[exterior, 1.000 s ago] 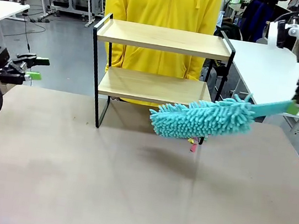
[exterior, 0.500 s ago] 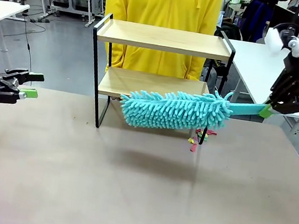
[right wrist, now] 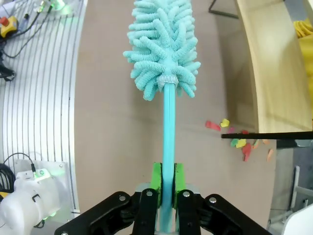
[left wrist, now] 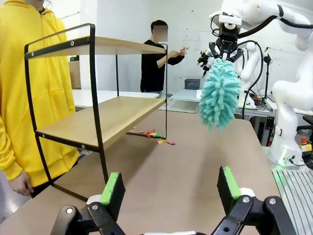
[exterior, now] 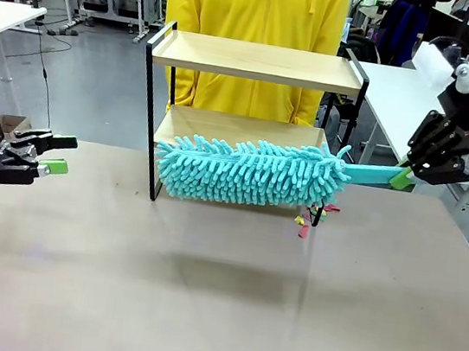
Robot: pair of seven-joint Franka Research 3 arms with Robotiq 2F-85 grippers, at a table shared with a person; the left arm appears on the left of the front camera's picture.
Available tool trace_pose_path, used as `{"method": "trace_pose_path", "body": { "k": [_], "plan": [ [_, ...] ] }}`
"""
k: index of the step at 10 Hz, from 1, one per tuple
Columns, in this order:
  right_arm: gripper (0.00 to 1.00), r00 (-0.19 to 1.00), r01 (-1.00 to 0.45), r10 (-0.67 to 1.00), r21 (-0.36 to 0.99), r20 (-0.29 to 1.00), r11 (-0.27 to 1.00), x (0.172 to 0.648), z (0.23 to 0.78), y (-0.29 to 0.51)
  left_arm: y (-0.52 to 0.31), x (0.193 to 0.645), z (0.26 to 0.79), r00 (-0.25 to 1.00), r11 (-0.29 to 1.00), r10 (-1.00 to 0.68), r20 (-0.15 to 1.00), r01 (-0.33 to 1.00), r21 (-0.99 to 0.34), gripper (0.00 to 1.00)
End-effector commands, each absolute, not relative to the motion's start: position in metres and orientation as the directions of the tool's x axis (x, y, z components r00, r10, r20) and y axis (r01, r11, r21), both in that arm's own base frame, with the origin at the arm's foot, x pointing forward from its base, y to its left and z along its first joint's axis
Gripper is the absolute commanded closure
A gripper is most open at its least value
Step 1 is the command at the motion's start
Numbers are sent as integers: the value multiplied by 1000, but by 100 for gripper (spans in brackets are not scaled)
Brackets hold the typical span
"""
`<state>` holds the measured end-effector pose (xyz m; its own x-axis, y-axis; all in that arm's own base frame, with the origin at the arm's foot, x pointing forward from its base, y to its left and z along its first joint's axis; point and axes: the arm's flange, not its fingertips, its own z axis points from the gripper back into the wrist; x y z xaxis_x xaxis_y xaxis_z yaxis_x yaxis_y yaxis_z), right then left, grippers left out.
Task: Clean the shelf.
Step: Hand the Duster back to the human.
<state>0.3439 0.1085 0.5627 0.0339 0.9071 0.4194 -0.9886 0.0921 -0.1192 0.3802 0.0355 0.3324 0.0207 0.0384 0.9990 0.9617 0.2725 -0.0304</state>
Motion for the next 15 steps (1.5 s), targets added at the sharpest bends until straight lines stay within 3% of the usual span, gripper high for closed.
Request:
{"method": "trace_pose_path", "body": {
  "k": [1, 5, 8, 10, 15],
  "plan": [
    [87, 40, -986, 909, -131, 416, 103, 345, 565, 109, 37, 382, 335, 11, 273, 39, 999, 962, -21, 0],
    [87, 40, -986, 909, -131, 416, 103, 345, 565, 109, 36, 381, 332, 22, 273, 37, 999, 962, -31, 0],
    [87, 40, -986, 909, -131, 416, 103, 345, 565, 109, -14, 344, 329, -106, 267, 84, 991, 960, 80, 0],
    [87, 40, -986, 909, -131, 416, 103, 345, 565, 109, -41, 334, 323, -73, 174, 105, 992, 983, 54, 0],
    [87, 40, -986, 909, -131, 416, 103, 345, 565, 109, -98, 321, 317, -79, 135, 98, 992, 989, 66, 0]
  ]
}}
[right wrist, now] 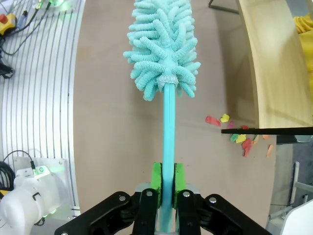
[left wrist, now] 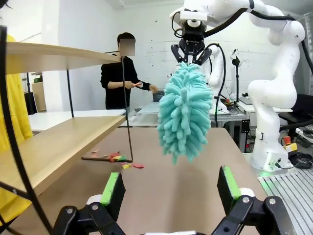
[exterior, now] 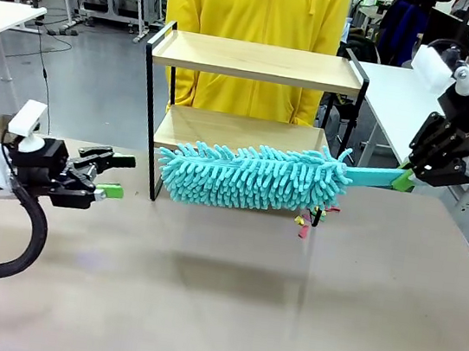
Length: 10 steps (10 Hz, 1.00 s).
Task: Clean the shelf.
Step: Hand the Duster back to the human.
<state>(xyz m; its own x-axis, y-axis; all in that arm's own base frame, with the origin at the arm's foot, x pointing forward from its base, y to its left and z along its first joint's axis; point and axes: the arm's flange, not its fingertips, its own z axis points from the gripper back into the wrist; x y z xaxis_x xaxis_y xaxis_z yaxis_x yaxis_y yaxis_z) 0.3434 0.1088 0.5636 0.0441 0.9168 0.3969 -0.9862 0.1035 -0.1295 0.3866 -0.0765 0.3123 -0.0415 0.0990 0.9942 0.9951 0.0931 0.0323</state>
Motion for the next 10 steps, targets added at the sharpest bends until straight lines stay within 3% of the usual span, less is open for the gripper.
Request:
{"method": "trace_pose_path", "body": {
  "k": [1, 10],
  "plan": [
    [87, 40, -986, 909, -131, 416, 103, 345, 565, 109, -108, 320, 317, -83, 142, 96, 992, 987, 69, 0],
    [87, 40, -986, 909, -131, 416, 103, 345, 565, 109, -185, 339, 330, -54, 36, 183, 982, 998, 48, 0]
  ]
}}
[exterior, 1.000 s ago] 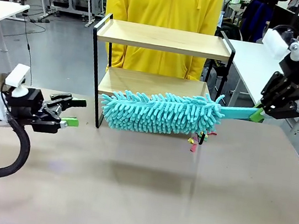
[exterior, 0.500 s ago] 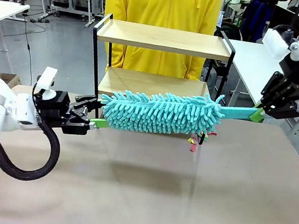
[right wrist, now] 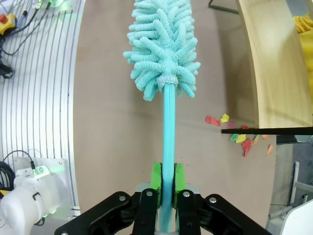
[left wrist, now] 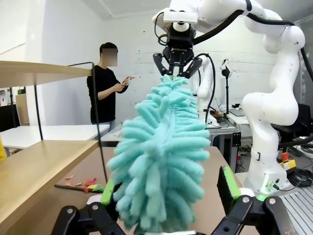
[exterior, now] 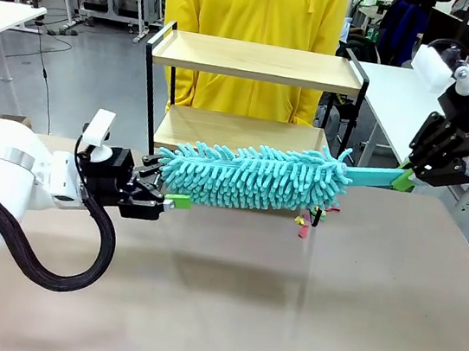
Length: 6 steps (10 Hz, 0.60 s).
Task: Clean the shelf.
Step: Hand the Duster back to the human.
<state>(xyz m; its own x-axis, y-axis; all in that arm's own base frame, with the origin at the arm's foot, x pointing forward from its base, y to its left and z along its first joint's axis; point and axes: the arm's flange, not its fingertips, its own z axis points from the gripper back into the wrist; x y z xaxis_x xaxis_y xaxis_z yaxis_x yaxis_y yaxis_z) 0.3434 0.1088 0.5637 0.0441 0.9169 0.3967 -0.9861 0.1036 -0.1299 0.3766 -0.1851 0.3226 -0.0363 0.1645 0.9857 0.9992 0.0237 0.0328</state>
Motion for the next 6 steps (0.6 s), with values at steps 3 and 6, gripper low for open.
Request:
{"method": "trace_pose_path", "body": {
  "k": [3, 6],
  "plan": [
    [87, 40, -986, 909, -131, 416, 103, 345, 565, 109, -208, 340, 332, -32, -4, 209, 977, 999, 34, 0],
    [87, 40, -986, 909, -131, 416, 103, 345, 565, 109, -216, 345, 328, 0, -28, 247, 969, 1000, 7, 0]
  ]
}}
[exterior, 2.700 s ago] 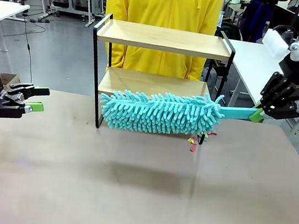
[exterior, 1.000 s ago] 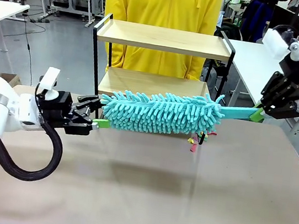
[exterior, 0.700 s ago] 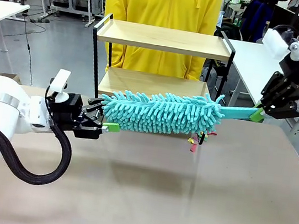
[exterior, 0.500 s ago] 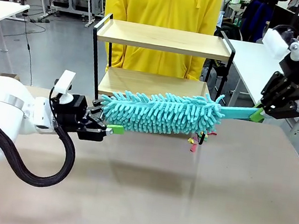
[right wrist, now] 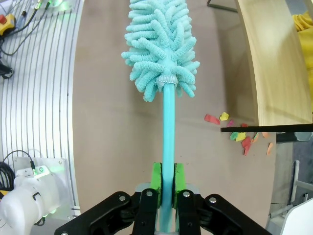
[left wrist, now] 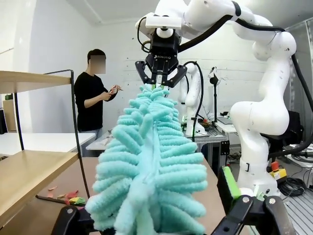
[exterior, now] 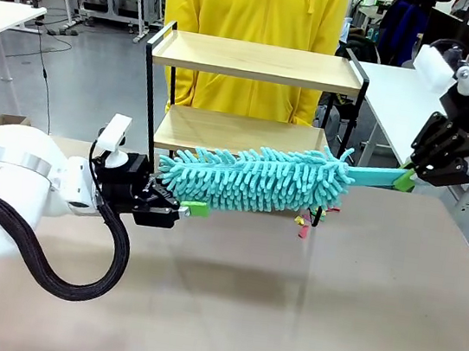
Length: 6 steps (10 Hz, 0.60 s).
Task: Clean the shelf.
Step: Hand the Duster back to the human.
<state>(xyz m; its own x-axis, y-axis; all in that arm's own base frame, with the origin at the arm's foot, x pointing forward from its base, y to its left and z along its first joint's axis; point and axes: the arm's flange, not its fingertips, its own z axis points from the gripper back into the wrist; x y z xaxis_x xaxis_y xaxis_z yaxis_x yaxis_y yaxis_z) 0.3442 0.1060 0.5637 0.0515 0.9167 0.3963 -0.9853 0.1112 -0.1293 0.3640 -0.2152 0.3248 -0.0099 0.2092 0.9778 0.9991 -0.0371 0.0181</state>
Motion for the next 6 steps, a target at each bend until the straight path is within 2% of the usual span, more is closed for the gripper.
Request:
{"method": "trace_pose_path", "body": {
  "k": [1, 2, 3, 4, 5, 6],
  "plan": [
    [87, 40, -986, 909, -131, 416, 103, 345, 565, 109, -216, 344, 328, -1, -35, 238, 971, 999, 10, 57],
    [87, 40, -986, 909, -131, 416, 103, 345, 565, 109, -215, 344, 329, -13, -30, 240, 971, 999, 21, 57],
    [87, 40, -986, 909, -131, 416, 103, 345, 565, 109, -213, 343, 330, -20, -29, 242, 970, 999, 28, 100],
    [87, 40, -986, 909, -131, 416, 103, 345, 565, 109, -213, 342, 330, -28, -29, 241, 970, 999, 36, 62],
    [87, 40, -986, 909, -131, 416, 103, 345, 565, 109, -212, 341, 331, -28, -33, 242, 970, 999, 37, 100],
    [87, 40, -986, 909, -131, 416, 103, 345, 565, 109, -212, 340, 330, -25, -44, 245, 969, 998, 37, 100]
  ]
}}
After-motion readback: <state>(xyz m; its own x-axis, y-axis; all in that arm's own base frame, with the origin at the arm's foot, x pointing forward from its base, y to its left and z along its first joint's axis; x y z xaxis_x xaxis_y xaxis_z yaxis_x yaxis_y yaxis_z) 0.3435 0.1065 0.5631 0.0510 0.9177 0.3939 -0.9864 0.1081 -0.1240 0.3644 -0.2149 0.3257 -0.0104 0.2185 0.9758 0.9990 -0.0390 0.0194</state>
